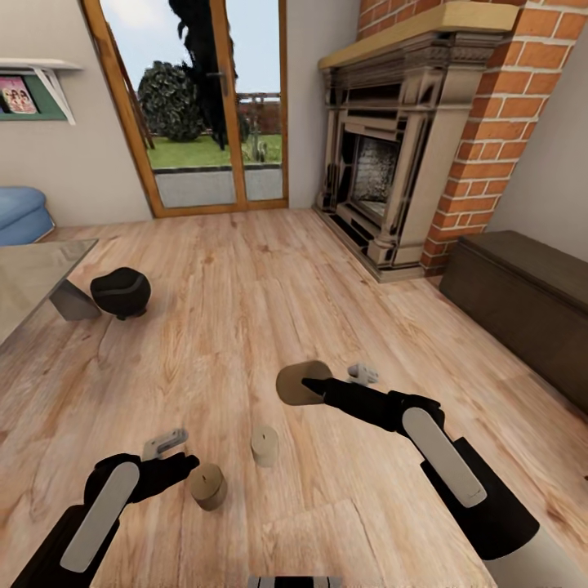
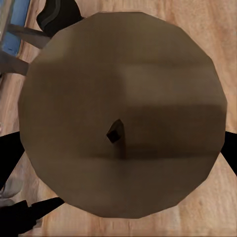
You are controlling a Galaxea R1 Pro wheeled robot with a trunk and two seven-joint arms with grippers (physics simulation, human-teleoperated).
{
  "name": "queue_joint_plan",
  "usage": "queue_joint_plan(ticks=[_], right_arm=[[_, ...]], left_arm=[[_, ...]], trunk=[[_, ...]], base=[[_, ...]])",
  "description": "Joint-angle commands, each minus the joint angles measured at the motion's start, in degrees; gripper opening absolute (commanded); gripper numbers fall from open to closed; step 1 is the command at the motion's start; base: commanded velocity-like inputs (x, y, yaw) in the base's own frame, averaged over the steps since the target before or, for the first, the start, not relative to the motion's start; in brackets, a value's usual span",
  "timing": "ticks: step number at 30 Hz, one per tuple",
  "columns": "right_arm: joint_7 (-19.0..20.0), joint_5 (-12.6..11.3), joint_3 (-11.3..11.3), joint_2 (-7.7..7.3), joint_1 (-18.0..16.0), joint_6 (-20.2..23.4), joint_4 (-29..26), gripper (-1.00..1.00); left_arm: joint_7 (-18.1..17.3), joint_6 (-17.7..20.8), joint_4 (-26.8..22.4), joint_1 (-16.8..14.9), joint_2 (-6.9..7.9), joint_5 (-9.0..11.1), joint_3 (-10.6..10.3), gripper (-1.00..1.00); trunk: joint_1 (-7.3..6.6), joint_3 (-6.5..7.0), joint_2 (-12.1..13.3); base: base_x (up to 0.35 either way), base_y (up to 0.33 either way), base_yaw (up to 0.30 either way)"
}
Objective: Place each of the two pumpkins and all three candles from the living room inside a cabinet in the living room (use any cabinet), then make sure every cabinet is closed, and position the cauldron so it is next to a table in the living room.
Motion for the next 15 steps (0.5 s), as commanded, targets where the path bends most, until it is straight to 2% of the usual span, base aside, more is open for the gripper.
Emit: queue_joint_plan(ticks=[1, 10, 15], right_arm=[[-0.11, -0.76, 0.10, -0.24, -0.06, -0.06, -0.01, -1.00], [0.33, -0.97, 0.07, -0.47, -0.06, 0.03, 0.12, -1.00], [0.33, -0.97, 0.07, -0.47, -0.06, 0.04, 0.12, -1.00]], left_arm=[[0.60, 0.02, -0.06, -0.04, 0.00, 0.56, -0.11, 1.00], [0.60, 0.08, -0.09, 0.00, -0.20, 0.67, -0.16, 1.00], [0.60, 0.08, -0.09, -0.02, -1.07, 0.65, -0.72, 1.00]], trunk=[[0.01, -0.28, -0.04], [0.24, -2.27, -0.16], [0.37, -3.38, -0.23]], base=[[0.000, 0.000, 0.000], [0.000, 0.000, 0.000], [0.000, 0.000, 0.000]])
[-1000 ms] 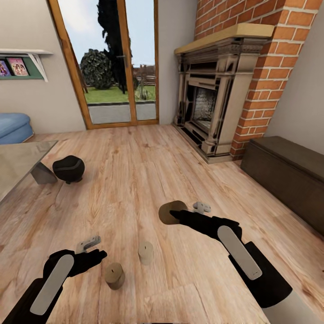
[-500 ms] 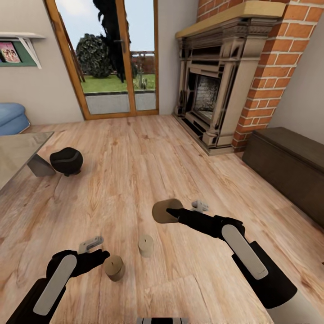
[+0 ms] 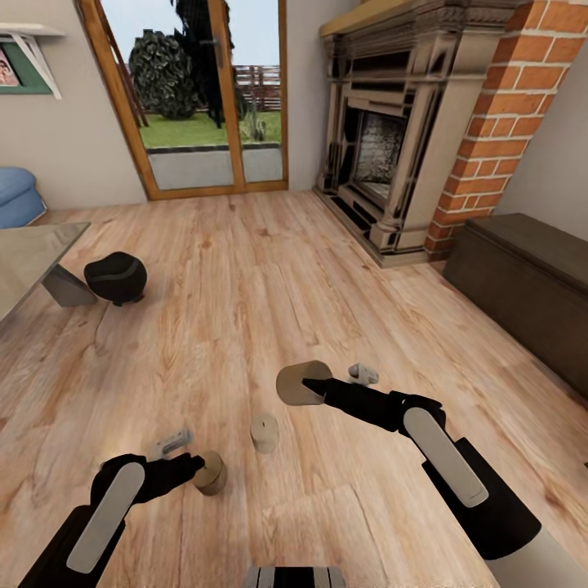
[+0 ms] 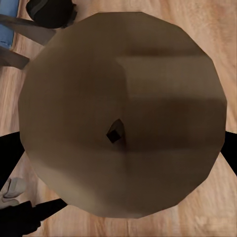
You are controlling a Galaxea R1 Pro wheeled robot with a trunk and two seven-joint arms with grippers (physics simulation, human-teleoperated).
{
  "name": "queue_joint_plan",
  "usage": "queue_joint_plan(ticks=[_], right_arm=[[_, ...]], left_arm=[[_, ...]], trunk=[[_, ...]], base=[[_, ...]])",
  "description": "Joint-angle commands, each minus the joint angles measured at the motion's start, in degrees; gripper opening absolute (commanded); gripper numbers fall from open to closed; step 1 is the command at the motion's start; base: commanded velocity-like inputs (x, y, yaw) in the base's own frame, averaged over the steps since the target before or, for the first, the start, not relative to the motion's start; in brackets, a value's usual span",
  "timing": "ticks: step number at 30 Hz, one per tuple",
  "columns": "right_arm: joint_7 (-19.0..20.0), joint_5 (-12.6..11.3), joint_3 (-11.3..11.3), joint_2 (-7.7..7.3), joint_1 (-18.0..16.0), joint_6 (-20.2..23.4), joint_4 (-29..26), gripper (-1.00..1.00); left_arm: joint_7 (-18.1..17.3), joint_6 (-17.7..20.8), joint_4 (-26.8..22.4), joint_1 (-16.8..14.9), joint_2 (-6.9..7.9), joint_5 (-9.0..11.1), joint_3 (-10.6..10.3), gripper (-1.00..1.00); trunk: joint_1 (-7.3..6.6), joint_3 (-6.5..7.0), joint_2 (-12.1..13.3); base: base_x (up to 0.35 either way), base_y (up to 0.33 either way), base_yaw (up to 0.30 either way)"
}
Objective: Place each of the two pumpkins and all three candles from the living room inside a cabinet in the living room (use any cabinet), then make sure every cabinet is closed, and position the cauldron so it is next to a table in the living room.
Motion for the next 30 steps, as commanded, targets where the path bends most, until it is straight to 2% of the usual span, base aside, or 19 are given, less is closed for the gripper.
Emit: queue_joint_plan(ticks=[1, 30], right_arm=[[-0.60, -0.68, 0.09, -0.04, -0.06, -0.06, -0.08, -1.00], [-0.60, -0.63, 0.05, -0.03, -0.06, -0.06, 1.15, -1.00]], left_arm=[[0.60, 0.02, -0.06, -0.04, 0.00, 0.53, -0.15, 1.00], [0.53, 0.02, -0.06, 0.00, -0.16, 0.54, -0.28, 1.00]], trunk=[[0.01, -0.27, -0.04], [0.76, -6.70, -0.43]], base=[[0.000, 0.000, 0.000], [0.000, 0.000, 0.000]])
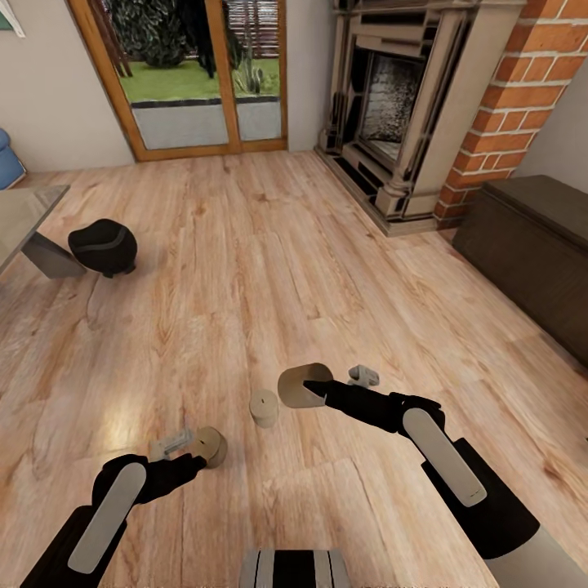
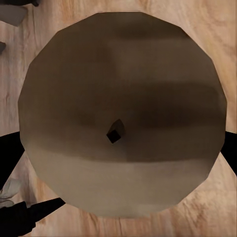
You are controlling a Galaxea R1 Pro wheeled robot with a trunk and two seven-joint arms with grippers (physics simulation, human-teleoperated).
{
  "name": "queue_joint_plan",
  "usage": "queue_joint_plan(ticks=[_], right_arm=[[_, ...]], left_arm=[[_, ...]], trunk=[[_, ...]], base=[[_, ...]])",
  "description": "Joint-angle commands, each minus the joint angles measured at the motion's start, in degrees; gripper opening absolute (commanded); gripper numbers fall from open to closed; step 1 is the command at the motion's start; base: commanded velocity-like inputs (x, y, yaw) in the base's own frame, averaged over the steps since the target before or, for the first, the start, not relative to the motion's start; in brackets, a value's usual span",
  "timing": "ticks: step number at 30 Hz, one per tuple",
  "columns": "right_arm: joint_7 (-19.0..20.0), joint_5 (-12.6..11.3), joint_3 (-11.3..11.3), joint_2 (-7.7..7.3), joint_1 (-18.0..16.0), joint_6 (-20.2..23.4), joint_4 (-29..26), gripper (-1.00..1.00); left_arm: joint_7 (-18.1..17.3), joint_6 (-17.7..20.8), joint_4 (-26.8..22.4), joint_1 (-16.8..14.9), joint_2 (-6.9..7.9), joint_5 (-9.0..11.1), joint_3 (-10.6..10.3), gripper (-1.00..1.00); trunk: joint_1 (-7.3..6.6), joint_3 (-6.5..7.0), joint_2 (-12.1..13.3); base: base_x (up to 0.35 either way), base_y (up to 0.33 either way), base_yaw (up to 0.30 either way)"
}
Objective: Place each of the two pumpkins and all three candles from the living room inside a cabinet in the living room (use any cabinet), then make sure every cabinet is closed, and position the cauldron so it is next to a table in the living room.
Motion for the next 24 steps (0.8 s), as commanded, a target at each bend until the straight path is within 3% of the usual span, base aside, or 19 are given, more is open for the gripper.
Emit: queue_joint_plan(ticks=[1, 12, 24], right_arm=[[-0.60, -0.69, 0.09, -0.04, -0.05, -0.07, -0.08, -1.00], [-0.60, -0.67, 0.03, 0.00, -0.05, -0.07, 0.31, -1.00], [-0.60, -0.72, 0.00, 0.01, -0.05, -0.07, 0.44, -1.00]], left_arm=[[0.59, 0.02, -0.06, -0.03, 0.05, 0.56, -0.11, 1.00], [0.58, 0.02, -0.08, -0.03, 0.08, 0.60, -0.06, 1.00], [0.56, 0.03, -0.06, -0.03, 0.13, 0.65, -0.07, 1.00]], trunk=[[0.01, -0.27, -0.04], [0.04, -0.49, -0.05], [0.04, -0.49, -0.05]], base=[[0.000, 0.000, 0.000], [0.011, 0.000, 0.000], [0.307, -0.019, 0.000]])
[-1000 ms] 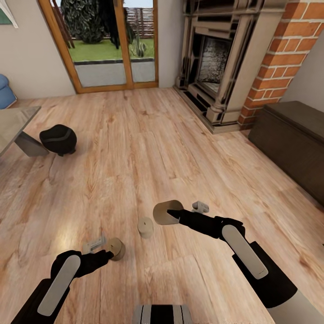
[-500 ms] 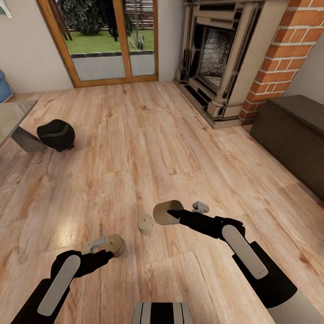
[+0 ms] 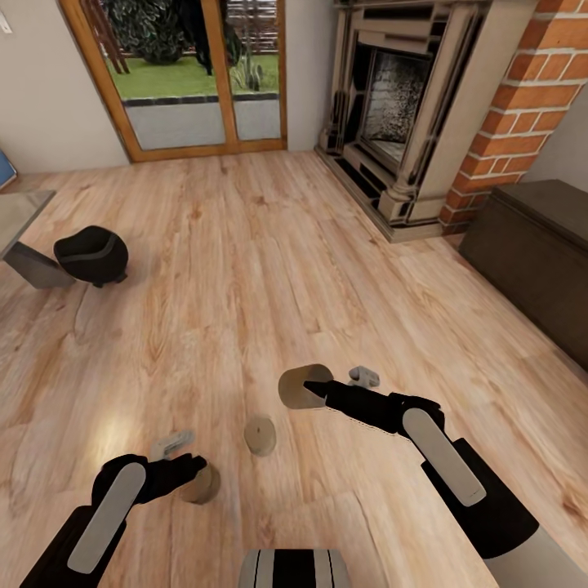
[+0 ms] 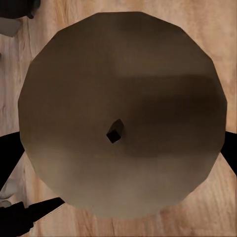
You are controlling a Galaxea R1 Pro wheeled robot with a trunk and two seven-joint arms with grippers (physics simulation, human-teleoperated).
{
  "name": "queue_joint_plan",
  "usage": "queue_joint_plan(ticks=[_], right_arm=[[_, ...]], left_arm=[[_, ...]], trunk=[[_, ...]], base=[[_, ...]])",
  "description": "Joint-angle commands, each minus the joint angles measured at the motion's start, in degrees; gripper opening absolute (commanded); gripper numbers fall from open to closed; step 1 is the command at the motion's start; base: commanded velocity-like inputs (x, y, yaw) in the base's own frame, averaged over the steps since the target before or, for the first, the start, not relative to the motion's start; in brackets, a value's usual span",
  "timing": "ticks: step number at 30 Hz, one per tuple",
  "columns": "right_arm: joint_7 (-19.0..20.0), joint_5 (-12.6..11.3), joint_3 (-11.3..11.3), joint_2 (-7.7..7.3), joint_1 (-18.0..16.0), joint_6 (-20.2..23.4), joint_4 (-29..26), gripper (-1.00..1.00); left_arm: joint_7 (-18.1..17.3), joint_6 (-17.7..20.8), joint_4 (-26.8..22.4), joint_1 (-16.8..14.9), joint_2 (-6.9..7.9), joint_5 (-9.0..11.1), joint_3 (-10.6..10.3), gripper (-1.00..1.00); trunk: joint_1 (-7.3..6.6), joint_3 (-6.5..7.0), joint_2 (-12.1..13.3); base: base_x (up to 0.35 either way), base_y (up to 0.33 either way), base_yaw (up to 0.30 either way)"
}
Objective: Place each of the two pumpkins and all three candles from the living room inside a cabinet in the living room (use any cabinet), then make sure every cabinet is closed, and position the cauldron so it is next to a table in the living room.
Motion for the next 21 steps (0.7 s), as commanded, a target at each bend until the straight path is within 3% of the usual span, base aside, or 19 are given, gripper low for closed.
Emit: queue_joint_plan(ticks=[1, 9, 21], right_arm=[[-0.60, -0.70, 0.09, -0.03, -0.05, -0.06, -0.08, -1.00], [-0.60, -0.73, 0.09, -0.08, -0.05, -0.06, -0.08, -1.00], [-0.60, -0.81, 0.09, -0.07, -0.05, -0.06, -0.08, -1.00]], left_arm=[[0.59, 0.02, -0.07, -0.03, 0.02, 0.56, -0.09, 1.00], [0.58, 0.03, -0.07, -0.03, -0.02, 0.56, -0.06, 1.00], [0.59, 0.02, -0.07, -0.03, -0.03, 0.56, -0.06, 1.00]], trunk=[[0.02, -0.04, -0.02], [0.02, -0.04, -0.02], [0.02, -0.04, -0.02]], base=[[0.301, -0.045, 0.000], [0.247, 0.138, 0.000], [0.026, 0.080, 0.000]])
